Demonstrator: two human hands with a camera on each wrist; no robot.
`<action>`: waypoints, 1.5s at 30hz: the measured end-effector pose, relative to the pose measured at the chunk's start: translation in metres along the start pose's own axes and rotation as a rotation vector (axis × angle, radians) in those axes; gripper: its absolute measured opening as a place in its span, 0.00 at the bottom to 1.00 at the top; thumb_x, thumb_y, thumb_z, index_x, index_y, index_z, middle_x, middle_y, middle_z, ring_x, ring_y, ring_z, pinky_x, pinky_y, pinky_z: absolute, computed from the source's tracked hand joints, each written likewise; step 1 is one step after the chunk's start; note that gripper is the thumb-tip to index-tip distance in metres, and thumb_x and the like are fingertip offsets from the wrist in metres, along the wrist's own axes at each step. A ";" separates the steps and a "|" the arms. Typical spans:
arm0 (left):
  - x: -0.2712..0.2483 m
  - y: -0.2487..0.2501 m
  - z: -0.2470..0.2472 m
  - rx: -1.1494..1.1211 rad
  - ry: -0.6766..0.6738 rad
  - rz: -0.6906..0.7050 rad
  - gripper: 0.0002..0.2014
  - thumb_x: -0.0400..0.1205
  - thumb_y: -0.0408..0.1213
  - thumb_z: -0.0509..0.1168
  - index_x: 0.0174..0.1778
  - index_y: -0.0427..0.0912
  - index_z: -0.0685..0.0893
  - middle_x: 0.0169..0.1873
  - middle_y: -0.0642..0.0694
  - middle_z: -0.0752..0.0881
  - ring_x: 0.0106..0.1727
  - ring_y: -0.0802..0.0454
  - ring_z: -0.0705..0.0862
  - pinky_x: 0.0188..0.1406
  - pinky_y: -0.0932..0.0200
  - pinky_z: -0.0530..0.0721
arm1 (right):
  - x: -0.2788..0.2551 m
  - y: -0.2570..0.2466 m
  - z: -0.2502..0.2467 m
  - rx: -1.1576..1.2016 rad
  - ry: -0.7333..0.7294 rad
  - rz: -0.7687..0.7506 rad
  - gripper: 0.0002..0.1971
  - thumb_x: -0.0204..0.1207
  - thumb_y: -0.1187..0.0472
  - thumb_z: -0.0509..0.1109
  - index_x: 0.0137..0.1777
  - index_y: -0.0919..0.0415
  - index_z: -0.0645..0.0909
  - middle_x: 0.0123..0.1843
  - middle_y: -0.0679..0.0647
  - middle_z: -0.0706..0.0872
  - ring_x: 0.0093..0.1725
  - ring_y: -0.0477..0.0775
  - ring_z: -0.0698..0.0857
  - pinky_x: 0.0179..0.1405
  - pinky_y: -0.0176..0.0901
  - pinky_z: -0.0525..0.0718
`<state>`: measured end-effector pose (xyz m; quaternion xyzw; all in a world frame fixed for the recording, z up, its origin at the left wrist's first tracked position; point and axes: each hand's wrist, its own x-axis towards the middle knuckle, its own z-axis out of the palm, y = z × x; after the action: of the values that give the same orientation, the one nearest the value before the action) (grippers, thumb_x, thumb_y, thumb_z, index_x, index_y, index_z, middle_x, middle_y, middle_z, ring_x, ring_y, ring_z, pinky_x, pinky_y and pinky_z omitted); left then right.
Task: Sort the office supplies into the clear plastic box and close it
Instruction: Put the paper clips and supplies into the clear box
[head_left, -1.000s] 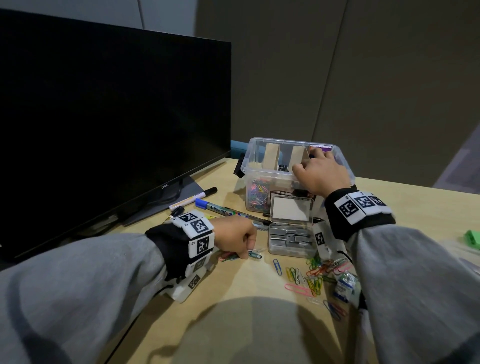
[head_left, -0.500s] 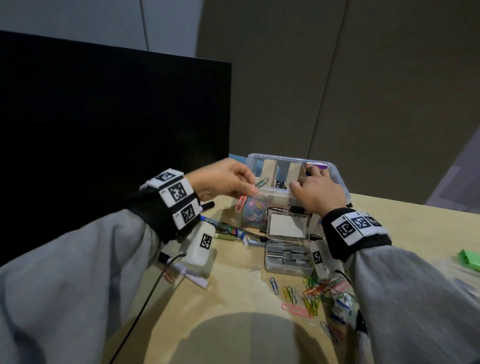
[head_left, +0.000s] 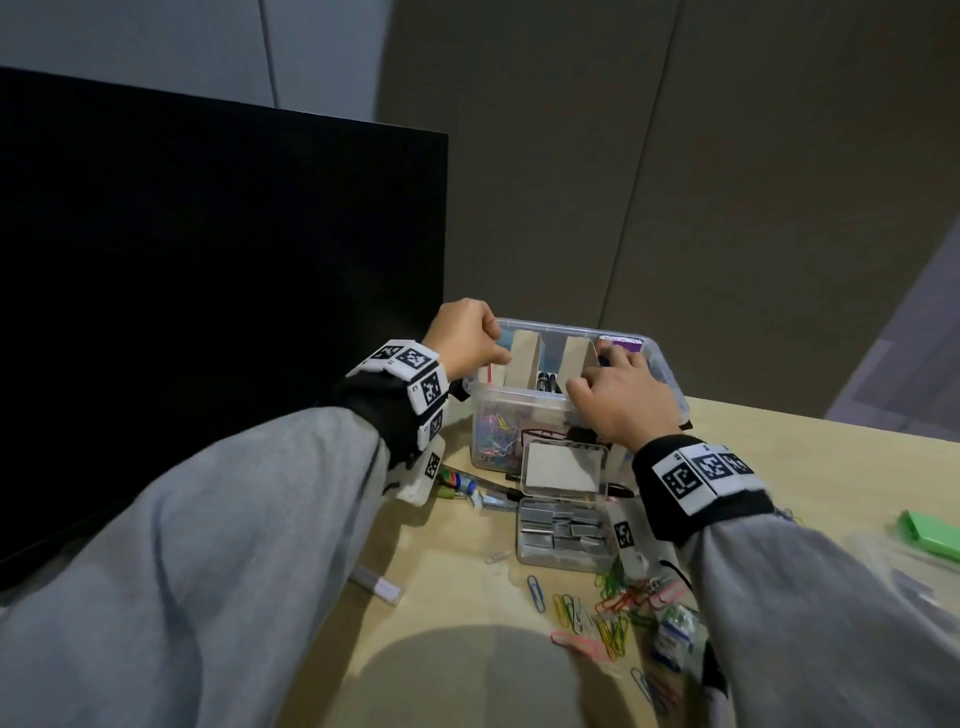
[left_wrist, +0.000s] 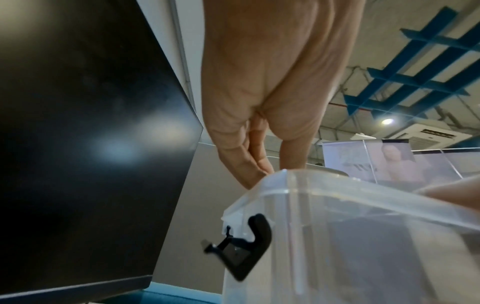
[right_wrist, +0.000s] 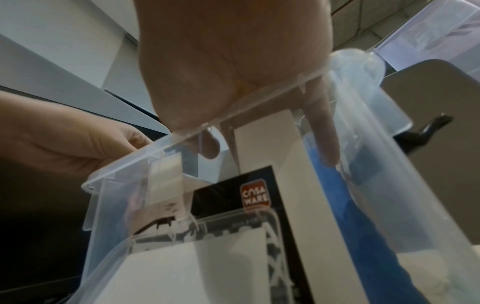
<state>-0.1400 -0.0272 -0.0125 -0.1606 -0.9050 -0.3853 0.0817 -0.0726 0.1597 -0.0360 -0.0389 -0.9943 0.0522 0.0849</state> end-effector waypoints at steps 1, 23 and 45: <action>-0.003 -0.002 0.000 -0.002 0.019 0.030 0.14 0.73 0.36 0.79 0.49 0.38 0.84 0.44 0.46 0.86 0.44 0.54 0.86 0.46 0.59 0.86 | 0.000 0.000 0.000 -0.001 -0.001 0.001 0.25 0.83 0.46 0.48 0.65 0.53 0.84 0.80 0.54 0.65 0.75 0.57 0.64 0.67 0.60 0.74; -0.076 -0.070 -0.005 0.771 -0.670 0.055 0.11 0.74 0.35 0.74 0.52 0.46 0.86 0.43 0.51 0.83 0.45 0.52 0.82 0.37 0.61 0.77 | -0.001 0.000 0.002 -0.019 0.012 0.002 0.26 0.83 0.46 0.47 0.65 0.53 0.84 0.80 0.54 0.65 0.76 0.58 0.64 0.70 0.63 0.72; -0.073 -0.029 -0.031 -0.278 -0.469 0.050 0.08 0.81 0.28 0.68 0.54 0.40 0.80 0.44 0.44 0.83 0.37 0.59 0.85 0.39 0.65 0.87 | -0.003 0.003 -0.002 0.199 0.174 -0.046 0.16 0.82 0.51 0.58 0.59 0.53 0.85 0.71 0.54 0.75 0.71 0.56 0.69 0.67 0.59 0.74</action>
<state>-0.0818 -0.0853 -0.0306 -0.2774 -0.8334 -0.4559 -0.1437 -0.0695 0.1624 -0.0347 -0.0119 -0.9736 0.1452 0.1757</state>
